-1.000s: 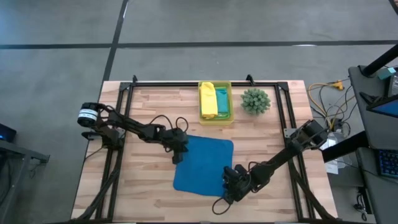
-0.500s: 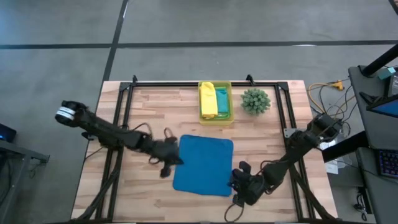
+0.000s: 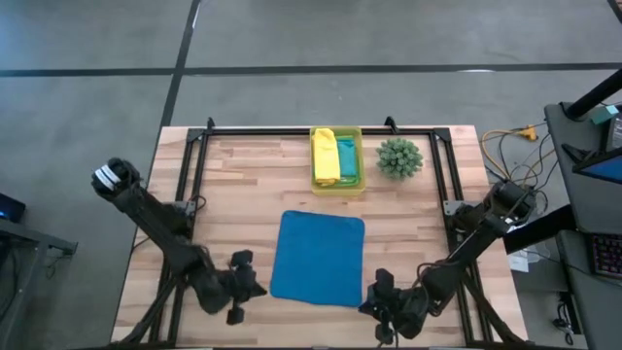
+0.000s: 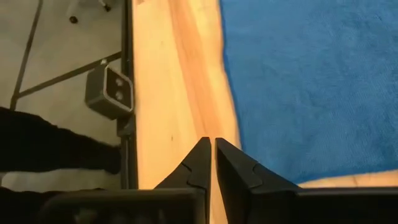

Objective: Fold microfiber towels
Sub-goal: Fold the blue microfiber cloth

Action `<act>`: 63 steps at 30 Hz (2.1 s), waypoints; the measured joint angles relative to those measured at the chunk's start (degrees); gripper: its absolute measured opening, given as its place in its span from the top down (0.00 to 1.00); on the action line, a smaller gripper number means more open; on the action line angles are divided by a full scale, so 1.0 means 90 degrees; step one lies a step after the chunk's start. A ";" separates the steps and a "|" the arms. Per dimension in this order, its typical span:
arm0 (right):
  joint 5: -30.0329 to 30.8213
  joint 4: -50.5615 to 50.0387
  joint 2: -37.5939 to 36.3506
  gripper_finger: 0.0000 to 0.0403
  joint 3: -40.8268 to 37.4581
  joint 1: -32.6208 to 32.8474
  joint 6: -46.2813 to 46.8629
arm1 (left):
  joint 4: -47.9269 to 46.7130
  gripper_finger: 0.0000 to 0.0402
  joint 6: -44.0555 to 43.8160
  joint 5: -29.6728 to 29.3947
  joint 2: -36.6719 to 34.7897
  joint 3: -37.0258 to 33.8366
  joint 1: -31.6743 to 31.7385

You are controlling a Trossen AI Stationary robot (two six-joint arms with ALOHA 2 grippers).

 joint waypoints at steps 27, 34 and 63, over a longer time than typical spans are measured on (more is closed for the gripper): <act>0.0023 0.0115 0.0855 0.60 -0.0020 -0.0032 -0.0893 | -0.0796 0.56 0.1594 0.0889 0.1756 0.0928 0.0653; 0.0024 0.0135 0.0918 0.64 0.0098 -0.0032 -0.0885 | -0.0706 0.60 0.2214 0.1791 0.2093 0.0915 0.0910; -0.0024 0.0101 0.0920 0.57 0.0172 -0.0046 -0.1254 | -0.1066 0.99 0.1506 0.2064 0.3266 0.1265 0.0993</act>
